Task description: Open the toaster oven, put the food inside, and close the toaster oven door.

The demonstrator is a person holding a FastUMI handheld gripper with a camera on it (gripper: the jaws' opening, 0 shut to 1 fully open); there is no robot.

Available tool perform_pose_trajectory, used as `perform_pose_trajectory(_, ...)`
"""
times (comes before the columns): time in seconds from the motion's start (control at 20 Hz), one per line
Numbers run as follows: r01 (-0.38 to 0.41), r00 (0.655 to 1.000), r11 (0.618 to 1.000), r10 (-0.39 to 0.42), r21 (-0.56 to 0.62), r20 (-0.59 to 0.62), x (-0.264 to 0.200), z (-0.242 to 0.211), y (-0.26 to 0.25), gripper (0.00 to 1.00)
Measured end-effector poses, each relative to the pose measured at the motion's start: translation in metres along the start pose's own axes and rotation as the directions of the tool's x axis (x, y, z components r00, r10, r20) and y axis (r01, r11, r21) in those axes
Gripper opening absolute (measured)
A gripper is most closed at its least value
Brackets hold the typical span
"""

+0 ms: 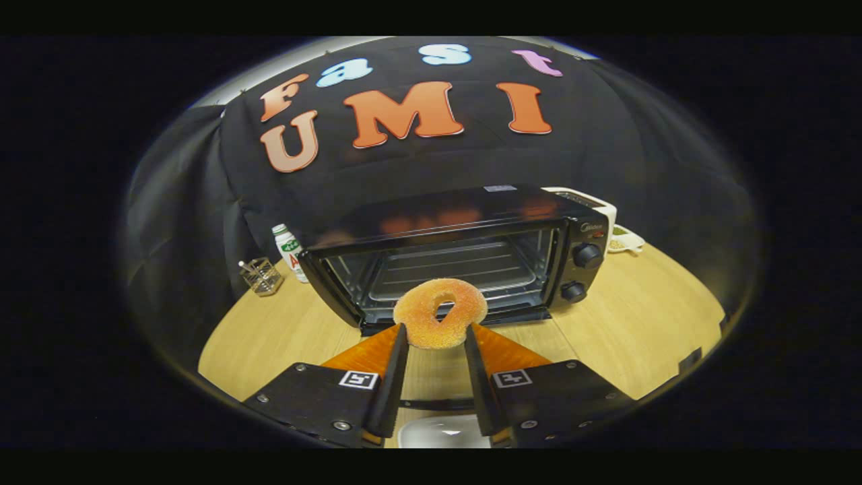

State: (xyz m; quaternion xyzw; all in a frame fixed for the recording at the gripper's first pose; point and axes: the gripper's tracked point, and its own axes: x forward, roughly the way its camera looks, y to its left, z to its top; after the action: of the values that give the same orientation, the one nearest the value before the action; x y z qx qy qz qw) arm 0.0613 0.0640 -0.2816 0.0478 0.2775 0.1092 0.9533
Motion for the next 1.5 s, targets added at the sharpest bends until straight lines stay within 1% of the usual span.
perform_pose_trajectory(0.15,-0.025,1.0,0.994,0.026,0.111,-0.006,0.019,0.001,0.003,0.48)
perform_pose_trajectory(0.25,-0.05,0.999,0.979,0.05,0.199,0.005,0.03,0.008,0.006,0.48)
perform_pose_trajectory(0.4,-0.077,0.997,0.941,0.073,0.331,0.023,0.048,0.014,0.006,0.47)
perform_pose_trajectory(0.55,-0.102,0.995,0.881,0.097,0.463,0.034,0.065,0.02,0.008,0.47)
perform_pose_trajectory(0.6,-0.103,0.995,0.867,0.097,0.487,0.038,0.072,0.021,0.007,0.47)
perform_pose_trajectory(0.7,-0.106,0.994,0.854,0.096,0.509,0.046,0.082,0.023,0.007,0.47)
perform_pose_trajectory(0.95,-0.113,0.994,0.832,0.101,0.543,0.05,0.105,0.024,0.01,0.47)
perform_pose_trajectory(1.05,-0.111,0.994,0.824,0.101,0.556,0.049,0.108,0.023,0.012,0.52)
perform_pose_trajectory(1.15,-0.115,0.993,0.826,0.1,0.552,0.056,0.106,0.025,0.012,0.59)
perform_pose_trajectory(1.2,-0.115,0.993,0.835,0.094,0.538,0.065,0.105,0.026,0.011,0.66)
perform_pose_trajectory(1.3,-0.075,0.997,0.864,0.056,0.498,0.052,0.097,0.021,0.004,0.82)
perform_pose_trajectory(1.4,-0.052,0.999,0.885,0.044,0.462,0.029,0.085,0.014,0.001,0.99)
perform_pose_trajectory(1.5,-0.034,0.999,0.903,0.025,0.428,0.026,0.07,0.011,-0.003,0.99)
